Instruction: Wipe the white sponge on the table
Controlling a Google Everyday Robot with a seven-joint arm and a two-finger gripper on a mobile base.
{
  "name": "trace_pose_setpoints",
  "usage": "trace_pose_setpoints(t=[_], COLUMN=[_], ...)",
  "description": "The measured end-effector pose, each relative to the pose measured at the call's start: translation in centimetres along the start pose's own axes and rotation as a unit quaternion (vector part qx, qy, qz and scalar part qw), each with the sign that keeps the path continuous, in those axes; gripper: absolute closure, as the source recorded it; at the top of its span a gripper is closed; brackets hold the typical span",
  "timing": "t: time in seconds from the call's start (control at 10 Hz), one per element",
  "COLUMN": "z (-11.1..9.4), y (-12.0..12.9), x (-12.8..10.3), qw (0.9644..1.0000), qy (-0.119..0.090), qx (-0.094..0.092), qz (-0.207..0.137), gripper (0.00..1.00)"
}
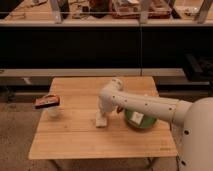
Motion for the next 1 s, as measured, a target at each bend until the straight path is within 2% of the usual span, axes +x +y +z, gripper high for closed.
trace_pose_setpoints(t=[0.2,0.5,0.7,1.0], z=[0.6,0.7,0.3,-0.3], y=[2.8,4.9,5.9,7.3], x=[-0.7,-2.8,-4.8,-9.1], qw=[0.9998,0.9996,0.9997,0.9996], qy=[-0.006,-0.013,-0.014,-0.016], qx=[0.002,0.014,0.016,0.0], qz=[0.018,0.019,0.008,-0.023], gripper=[0.82,0.82,0.82,0.82])
